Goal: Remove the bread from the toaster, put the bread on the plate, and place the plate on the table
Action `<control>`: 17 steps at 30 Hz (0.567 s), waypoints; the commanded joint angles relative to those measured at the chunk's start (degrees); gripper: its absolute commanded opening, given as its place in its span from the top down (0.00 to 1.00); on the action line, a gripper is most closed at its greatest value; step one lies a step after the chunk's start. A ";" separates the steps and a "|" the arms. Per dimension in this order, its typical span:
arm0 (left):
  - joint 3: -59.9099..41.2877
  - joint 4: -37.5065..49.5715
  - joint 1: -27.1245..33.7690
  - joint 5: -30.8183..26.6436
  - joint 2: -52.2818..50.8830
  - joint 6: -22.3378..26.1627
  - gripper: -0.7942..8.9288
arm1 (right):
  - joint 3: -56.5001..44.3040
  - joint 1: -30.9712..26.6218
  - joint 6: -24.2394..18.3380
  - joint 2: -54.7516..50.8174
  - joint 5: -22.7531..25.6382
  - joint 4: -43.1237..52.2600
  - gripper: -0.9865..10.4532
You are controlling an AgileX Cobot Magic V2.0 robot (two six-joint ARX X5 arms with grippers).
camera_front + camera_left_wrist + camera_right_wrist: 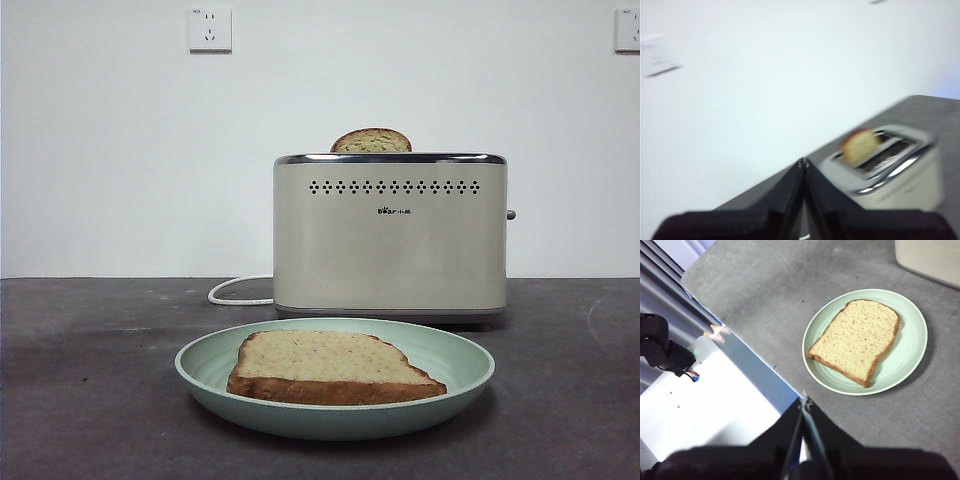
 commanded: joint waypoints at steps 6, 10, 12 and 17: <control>-26.51 9.77 9.01 -1.40 -15.56 -0.94 0.92 | -0.35 0.07 -0.48 -0.15 0.17 0.20 0.91; -37.11 11.43 11.54 -2.27 -22.29 -3.54 0.92 | -0.35 0.07 -0.46 -0.15 0.17 0.20 0.91; -41.86 11.45 12.72 -2.36 -25.66 -5.42 0.92 | -0.35 0.07 -0.48 -0.15 0.17 0.20 0.91; -50.34 11.45 14.99 -2.27 -32.57 -9.01 0.92 | -0.35 0.07 -0.46 -0.15 0.17 0.20 0.91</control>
